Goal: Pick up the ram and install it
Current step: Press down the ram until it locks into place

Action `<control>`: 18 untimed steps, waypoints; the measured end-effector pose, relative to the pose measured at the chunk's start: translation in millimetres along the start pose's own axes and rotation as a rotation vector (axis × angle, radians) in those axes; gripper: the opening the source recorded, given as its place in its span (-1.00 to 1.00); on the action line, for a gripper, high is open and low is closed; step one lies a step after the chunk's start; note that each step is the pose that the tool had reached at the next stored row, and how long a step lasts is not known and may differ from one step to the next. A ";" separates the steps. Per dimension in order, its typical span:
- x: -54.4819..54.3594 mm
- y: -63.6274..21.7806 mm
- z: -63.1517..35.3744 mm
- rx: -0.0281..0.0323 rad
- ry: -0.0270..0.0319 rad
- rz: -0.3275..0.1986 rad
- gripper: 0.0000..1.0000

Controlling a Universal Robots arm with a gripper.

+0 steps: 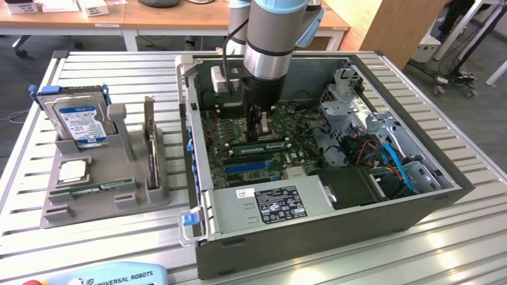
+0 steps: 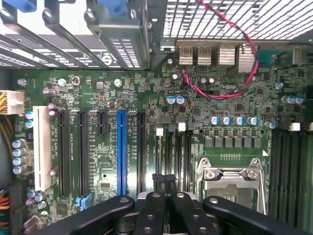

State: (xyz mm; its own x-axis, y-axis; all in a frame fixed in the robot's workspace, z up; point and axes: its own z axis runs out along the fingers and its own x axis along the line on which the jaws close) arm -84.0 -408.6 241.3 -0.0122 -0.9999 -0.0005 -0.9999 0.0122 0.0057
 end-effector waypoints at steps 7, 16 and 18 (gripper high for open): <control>0.0 -0.1 -14.1 -0.0007 0.0000 0.000 -0.80; -0.1 -5.5 -14.9 -0.0007 0.0001 0.000 -0.80; -0.1 -9.7 -15.0 -0.0008 0.0000 0.000 -0.80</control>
State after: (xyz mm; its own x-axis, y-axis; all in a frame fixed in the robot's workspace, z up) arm -74.3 -408.6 256.3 -0.0121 -0.9999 -0.0004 -0.9999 0.0121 0.0065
